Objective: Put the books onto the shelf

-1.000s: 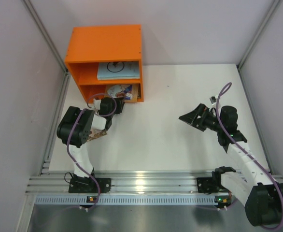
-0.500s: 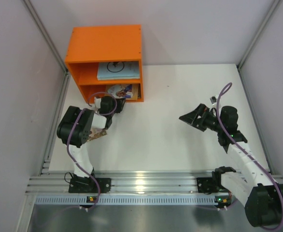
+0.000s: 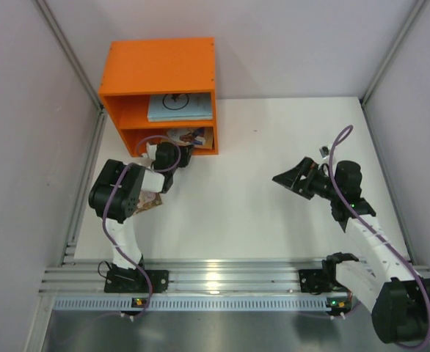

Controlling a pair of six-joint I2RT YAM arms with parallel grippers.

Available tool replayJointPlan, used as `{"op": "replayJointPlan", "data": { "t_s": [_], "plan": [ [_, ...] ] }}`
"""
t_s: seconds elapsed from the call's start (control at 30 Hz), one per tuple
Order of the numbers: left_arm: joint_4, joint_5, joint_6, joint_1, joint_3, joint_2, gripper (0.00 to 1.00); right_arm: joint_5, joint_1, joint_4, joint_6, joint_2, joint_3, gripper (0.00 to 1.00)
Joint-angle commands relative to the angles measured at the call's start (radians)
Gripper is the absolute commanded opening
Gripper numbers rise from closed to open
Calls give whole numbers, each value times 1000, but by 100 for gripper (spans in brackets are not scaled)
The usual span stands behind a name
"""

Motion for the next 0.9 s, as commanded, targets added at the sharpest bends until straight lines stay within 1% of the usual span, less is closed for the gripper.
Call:
{"op": "replayJointPlan", "data": {
  "t_s": [0.0, 0.53, 0.67, 0.77, 0.87],
  "plan": [
    [15, -9, -7, -21, 32, 12, 6, -1, -17, 27, -22, 6, 6, 100],
    [19, -44, -35, -59, 64, 45, 9, 0, -17, 27, -19, 0, 3, 100],
    [18, -38, -30, -59, 77, 49, 14, 2, -17, 27, -16, 0, 3, 100],
    [18, -30, -34, -59, 86, 57, 15, 5, -17, 27, -14, 0, 0, 100],
    [18, -25, -37, -61, 89, 60, 21, 5, -17, 29, -11, -2, 0, 100]
  ]
}}
